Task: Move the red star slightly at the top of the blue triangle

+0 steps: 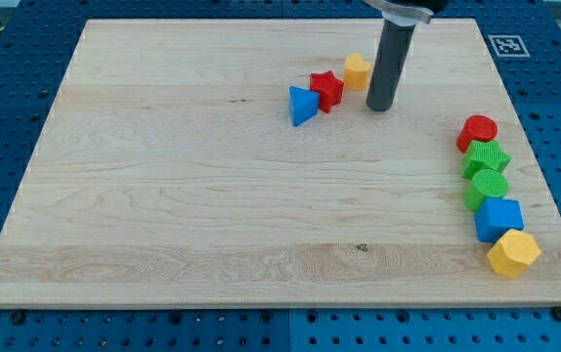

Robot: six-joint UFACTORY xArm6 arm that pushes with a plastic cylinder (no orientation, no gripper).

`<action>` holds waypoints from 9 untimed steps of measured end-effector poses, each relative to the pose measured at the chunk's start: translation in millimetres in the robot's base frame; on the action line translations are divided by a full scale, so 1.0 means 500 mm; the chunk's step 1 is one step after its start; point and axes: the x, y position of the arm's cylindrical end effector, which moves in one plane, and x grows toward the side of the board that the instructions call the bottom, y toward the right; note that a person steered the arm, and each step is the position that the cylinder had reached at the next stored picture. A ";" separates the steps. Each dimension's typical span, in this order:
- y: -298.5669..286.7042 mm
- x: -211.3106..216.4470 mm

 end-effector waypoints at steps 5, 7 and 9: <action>-0.112 -0.140; -0.112 -0.186; -0.131 -0.224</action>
